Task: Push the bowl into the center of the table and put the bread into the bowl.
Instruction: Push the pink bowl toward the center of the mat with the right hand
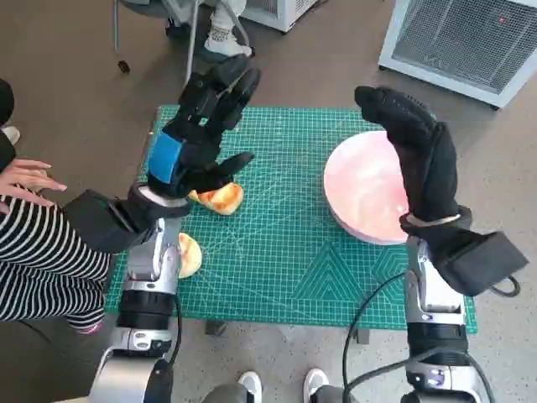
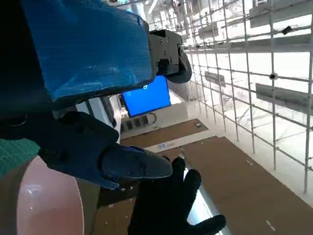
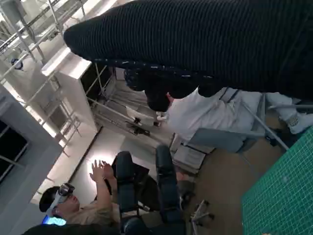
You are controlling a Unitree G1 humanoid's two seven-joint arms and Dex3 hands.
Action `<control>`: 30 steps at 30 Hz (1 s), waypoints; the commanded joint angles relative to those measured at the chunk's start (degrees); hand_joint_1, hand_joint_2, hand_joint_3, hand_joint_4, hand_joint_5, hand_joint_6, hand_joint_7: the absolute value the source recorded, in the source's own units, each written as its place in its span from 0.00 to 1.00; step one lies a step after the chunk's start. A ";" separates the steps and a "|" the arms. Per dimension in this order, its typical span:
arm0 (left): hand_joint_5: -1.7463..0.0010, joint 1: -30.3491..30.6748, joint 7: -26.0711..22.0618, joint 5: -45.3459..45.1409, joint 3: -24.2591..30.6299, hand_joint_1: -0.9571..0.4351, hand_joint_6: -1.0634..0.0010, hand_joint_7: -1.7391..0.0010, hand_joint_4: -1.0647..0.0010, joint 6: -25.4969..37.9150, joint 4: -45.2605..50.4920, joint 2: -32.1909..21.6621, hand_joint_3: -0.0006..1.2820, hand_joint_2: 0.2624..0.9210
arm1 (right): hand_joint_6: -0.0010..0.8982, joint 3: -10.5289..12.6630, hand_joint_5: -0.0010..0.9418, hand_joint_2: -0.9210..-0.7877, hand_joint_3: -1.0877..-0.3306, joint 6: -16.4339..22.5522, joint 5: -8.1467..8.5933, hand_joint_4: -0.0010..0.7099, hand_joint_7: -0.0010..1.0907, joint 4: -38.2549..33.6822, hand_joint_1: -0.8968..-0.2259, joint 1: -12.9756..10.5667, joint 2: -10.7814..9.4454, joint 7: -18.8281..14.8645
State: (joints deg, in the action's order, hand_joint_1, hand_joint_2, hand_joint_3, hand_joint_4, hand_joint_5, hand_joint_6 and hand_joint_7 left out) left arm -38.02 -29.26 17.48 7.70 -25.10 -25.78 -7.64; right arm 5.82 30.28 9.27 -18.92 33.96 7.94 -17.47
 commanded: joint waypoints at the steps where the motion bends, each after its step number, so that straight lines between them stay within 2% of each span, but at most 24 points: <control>1: 0.98 0.48 0.41 -0.79 -0.24 0.35 1.00 0.67 0.83 0.30 1.43 -0.64 0.18 1.00 | 0.00 -0.03 0.00 0.00 0.44 -0.82 0.45 0.24 0.51 -0.24 0.29 -1.28 -0.14 0.07; 17: 0.98 0.94 0.65 -1.25 -0.53 0.35 1.00 0.67 0.83 0.63 1.96 -0.74 0.17 1.00 | 0.00 -0.13 0.00 0.00 0.43 -0.68 0.58 0.24 0.51 -0.72 0.30 -0.63 -0.20 -0.21; 30: 0.98 1.01 0.40 -1.09 -0.55 0.35 1.00 0.67 0.83 0.82 2.10 -0.73 0.17 1.00 | 0.00 0.07 0.00 0.00 0.43 -0.75 1.35 0.24 0.51 -0.96 0.30 -0.60 0.11 -1.12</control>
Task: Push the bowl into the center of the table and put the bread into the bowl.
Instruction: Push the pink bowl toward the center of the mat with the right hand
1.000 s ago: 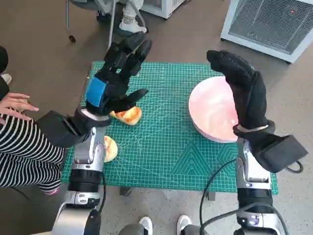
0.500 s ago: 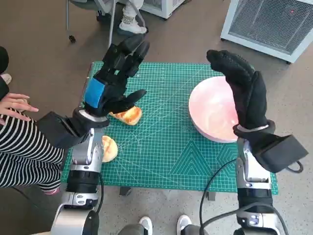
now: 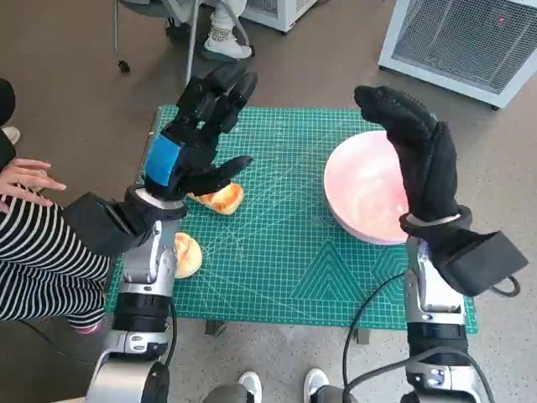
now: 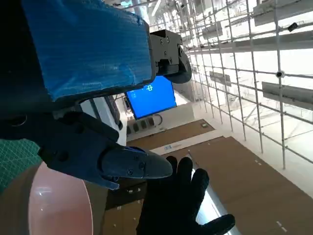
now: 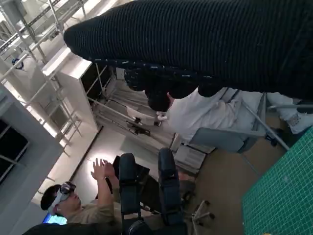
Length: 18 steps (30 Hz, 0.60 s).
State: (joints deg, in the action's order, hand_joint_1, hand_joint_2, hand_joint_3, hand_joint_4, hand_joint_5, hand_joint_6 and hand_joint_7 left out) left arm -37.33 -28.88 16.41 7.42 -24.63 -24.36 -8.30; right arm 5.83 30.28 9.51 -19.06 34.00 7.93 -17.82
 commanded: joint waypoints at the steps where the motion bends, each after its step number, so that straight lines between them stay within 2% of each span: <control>1: 0.98 0.33 0.02 -0.04 -0.28 0.35 1.00 0.67 0.83 0.36 0.72 -0.05 0.17 1.00 | 0.00 0.08 0.00 0.00 0.43 -0.77 1.14 0.24 0.51 -0.83 0.30 -0.65 0.14 -0.81; 5: 0.98 0.40 0.05 -0.09 -0.36 0.35 1.00 0.67 0.83 0.43 0.77 0.02 0.17 1.00 | 0.00 0.20 0.00 0.00 0.43 -0.99 1.45 0.24 0.51 -0.79 0.29 -0.66 0.34 -1.03; 11: 0.98 0.55 0.16 -0.07 -0.53 0.35 1.00 0.67 0.83 0.75 1.27 0.18 0.17 1.00 | 0.00 1.21 0.00 0.00 0.44 -1.76 2.96 0.24 0.52 -0.34 0.28 -0.99 1.62 -1.88; 18: 0.98 0.78 0.09 0.13 -0.35 0.35 1.00 0.67 0.83 0.86 1.44 -0.01 0.17 1.00 | 0.00 5.39 0.01 0.00 0.46 -2.84 6.54 0.25 0.52 0.05 0.26 -1.82 5.79 -3.80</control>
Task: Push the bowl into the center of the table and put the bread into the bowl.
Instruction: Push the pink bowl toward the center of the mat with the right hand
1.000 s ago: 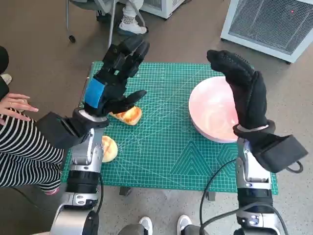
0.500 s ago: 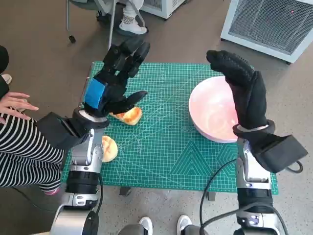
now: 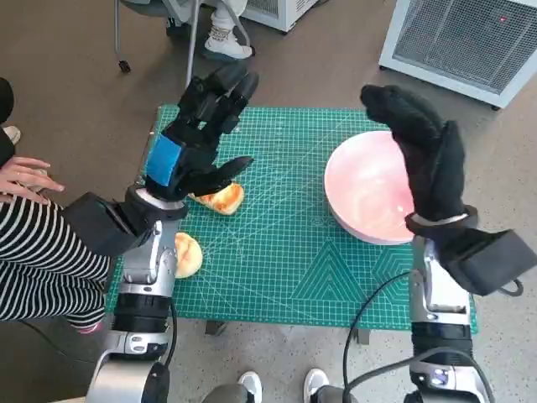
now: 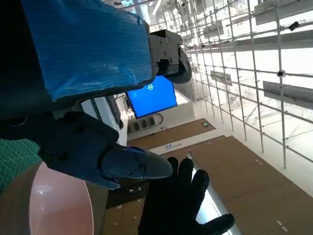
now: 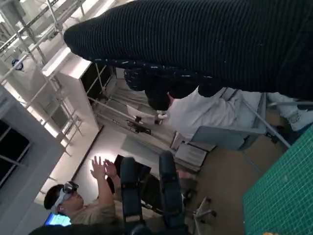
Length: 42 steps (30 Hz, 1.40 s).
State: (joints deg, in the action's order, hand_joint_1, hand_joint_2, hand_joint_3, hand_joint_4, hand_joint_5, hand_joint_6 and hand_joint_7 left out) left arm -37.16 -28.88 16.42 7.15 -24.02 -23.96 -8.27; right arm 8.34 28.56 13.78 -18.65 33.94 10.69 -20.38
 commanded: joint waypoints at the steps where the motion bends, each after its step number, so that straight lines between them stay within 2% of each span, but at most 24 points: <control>1: 0.98 0.64 0.10 0.14 -0.07 0.35 1.00 0.67 0.83 0.26 1.06 -0.06 0.17 1.00 | 0.00 3.56 0.01 0.00 0.46 -0.99 2.57 0.25 0.51 -0.76 0.26 -1.75 3.58 -1.33; 5: 0.98 0.73 0.07 0.17 0.16 0.35 1.00 0.67 0.83 0.08 0.82 -0.24 0.17 1.00 | 0.00 6.33 0.00 0.00 0.46 0.00 2.59 0.24 0.51 -3.37 0.25 -1.41 5.42 0.07; 8: 0.98 0.73 0.01 0.08 0.38 0.35 1.00 0.67 0.83 -0.51 0.10 -0.32 0.17 1.00 | 0.00 8.48 0.00 0.00 0.46 1.04 1.48 0.23 0.51 -5.84 0.25 -1.00 6.64 2.49; 15: 0.98 0.68 0.06 -0.06 0.71 0.35 1.00 0.67 0.83 -1.29 -0.82 -0.44 0.16 1.00 | 0.00 11.43 0.00 0.00 0.40 2.64 -0.73 0.18 0.46 -12.75 0.30 0.45 9.27 7.44; 23: 0.98 0.22 0.20 -0.10 0.94 0.35 1.00 0.67 0.82 -1.94 -1.92 -0.55 0.16 1.00 | 0.00 14.34 0.00 0.00 0.38 3.84 0.08 0.14 0.42 -27.21 0.32 4.47 12.34 9.16; 26: 0.98 0.02 0.16 -0.10 0.99 0.35 1.00 0.67 0.82 -2.18 -2.32 -0.58 0.16 1.00 | 0.00 14.94 0.00 0.00 0.35 4.18 0.38 0.11 0.39 -32.54 0.34 6.12 12.80 8.94; 33: 0.98 0.01 0.21 -0.22 1.01 0.34 1.00 0.67 0.82 -2.57 -2.41 -0.70 0.16 1.00 | 0.00 15.68 0.00 0.00 0.26 2.21 0.62 0.02 0.31 -43.14 0.43 9.11 13.14 8.70; 38: 0.98 0.05 0.25 -0.26 1.03 0.34 1.00 0.67 0.82 -2.72 -2.30 -0.90 0.16 1.00 | 0.00 15.54 0.00 0.00 0.22 0.21 0.05 0.00 0.29 -47.80 0.45 10.16 12.91 9.37; 42: 0.99 0.05 0.13 -0.21 1.12 0.34 1.00 0.67 0.82 -2.87 -2.32 -1.19 0.16 1.00 | 0.00 15.21 0.01 0.00 0.21 -1.92 -0.36 0.03 0.29 -50.43 0.46 11.13 12.56 10.04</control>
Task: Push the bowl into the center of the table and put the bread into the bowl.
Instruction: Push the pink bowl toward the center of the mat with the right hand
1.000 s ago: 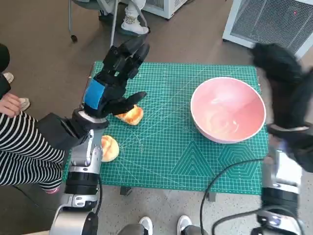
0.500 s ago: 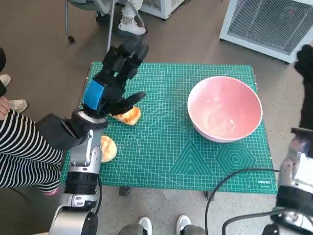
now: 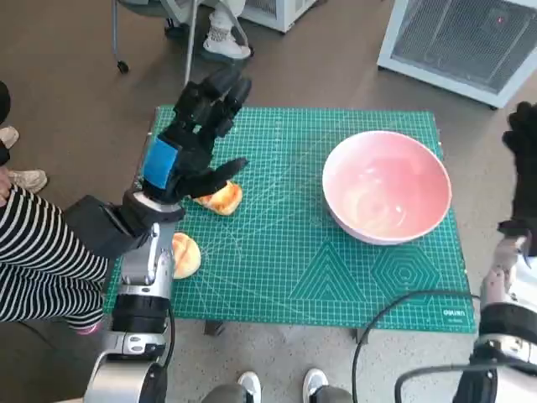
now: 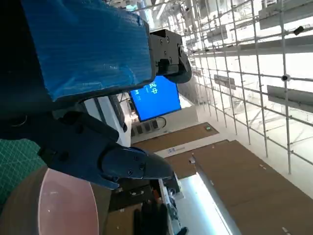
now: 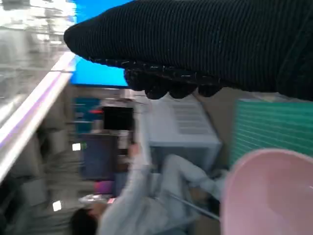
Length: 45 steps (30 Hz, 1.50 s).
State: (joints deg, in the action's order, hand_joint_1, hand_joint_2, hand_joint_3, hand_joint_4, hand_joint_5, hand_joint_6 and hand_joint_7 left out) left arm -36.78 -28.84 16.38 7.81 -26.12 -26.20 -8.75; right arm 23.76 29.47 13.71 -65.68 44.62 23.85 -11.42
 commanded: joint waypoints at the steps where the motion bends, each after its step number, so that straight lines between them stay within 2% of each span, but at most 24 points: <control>1: 0.99 -0.31 0.03 -0.13 0.49 0.34 1.00 0.67 0.82 -0.80 -0.07 -0.79 0.16 1.00 | 0.00 -0.29 0.01 0.00 0.21 -3.39 -0.36 0.03 0.29 -3.93 0.46 0.72 -0.71 1.22; 11: 0.99 0.31 -0.26 0.14 0.61 0.34 1.00 0.68 0.82 -0.77 0.66 -1.33 0.15 1.00 | 0.07 -1.05 0.03 0.00 0.29 -8.12 -0.92 0.12 0.31 -7.16 0.43 3.56 -2.85 1.56; 17: 0.99 1.04 -0.11 0.07 0.42 0.35 1.00 0.68 0.82 -0.27 1.84 -1.39 0.15 1.00 | 0.08 -1.48 0.03 0.00 0.30 -9.57 -1.12 0.13 0.31 -8.12 0.42 4.89 -3.99 1.25; 26: 0.99 2.24 -0.51 0.59 0.99 0.34 1.00 0.68 0.82 0.47 2.85 -2.59 0.15 1.00 | 0.10 -1.99 0.02 0.00 0.34 -11.30 -1.12 0.14 0.29 -8.78 0.34 6.80 -6.66 0.77; 45: 0.99 5.49 0.53 -0.14 1.78 0.30 0.96 0.72 0.81 1.13 6.05 -4.23 0.14 1.00 | 0.11 -2.38 0.01 0.00 0.28 -12.74 -1.02 0.16 0.27 -8.90 0.41 9.53 -12.73 -0.73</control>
State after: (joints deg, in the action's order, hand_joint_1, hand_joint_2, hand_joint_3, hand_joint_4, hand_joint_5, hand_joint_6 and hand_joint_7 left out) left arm -32.07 -28.74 16.41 9.17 -25.28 -21.33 -12.10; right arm 21.73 17.91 13.16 -73.74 53.95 12.43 -11.50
